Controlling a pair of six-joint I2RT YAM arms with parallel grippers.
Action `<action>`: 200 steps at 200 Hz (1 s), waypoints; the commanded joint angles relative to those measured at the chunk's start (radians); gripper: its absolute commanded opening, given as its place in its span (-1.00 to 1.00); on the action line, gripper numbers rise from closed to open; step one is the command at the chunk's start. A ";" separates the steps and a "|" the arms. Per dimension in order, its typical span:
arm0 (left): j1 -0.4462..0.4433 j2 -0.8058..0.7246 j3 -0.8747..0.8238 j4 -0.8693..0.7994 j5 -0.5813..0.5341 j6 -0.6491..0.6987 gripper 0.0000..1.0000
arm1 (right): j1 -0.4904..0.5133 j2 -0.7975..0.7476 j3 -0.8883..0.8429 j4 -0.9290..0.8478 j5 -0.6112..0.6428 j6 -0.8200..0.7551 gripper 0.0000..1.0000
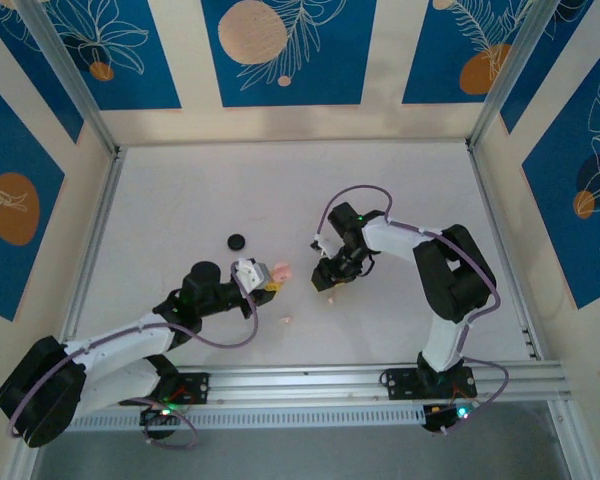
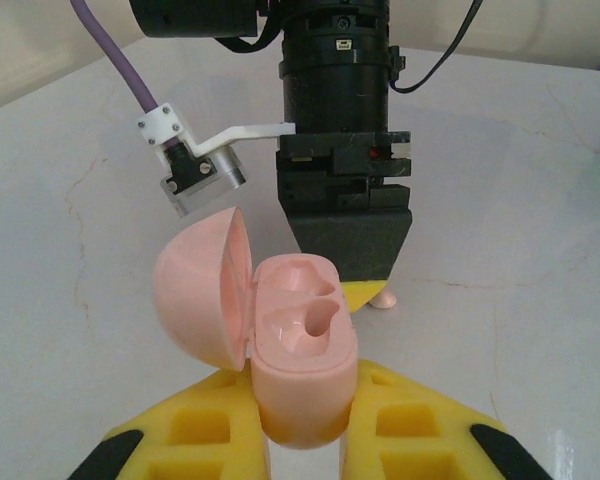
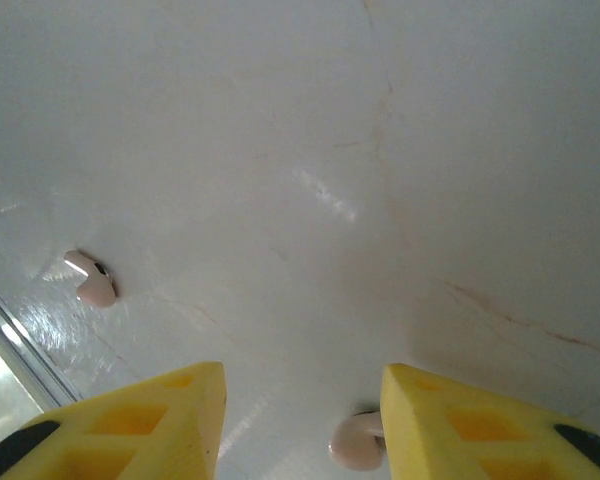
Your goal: Insert wireless bluetooth earbuds into charging case
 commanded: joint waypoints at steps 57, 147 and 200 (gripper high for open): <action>-0.004 0.003 0.001 0.029 -0.008 -0.004 -0.68 | 0.029 0.025 0.044 -0.163 0.086 0.018 -0.11; -0.005 0.003 0.019 0.012 0.004 0.004 -0.68 | 0.060 0.001 0.022 -0.228 0.144 0.060 -0.09; -0.004 -0.001 0.024 0.007 0.008 0.002 -0.68 | 0.076 -0.076 0.046 -0.223 0.189 0.057 -0.02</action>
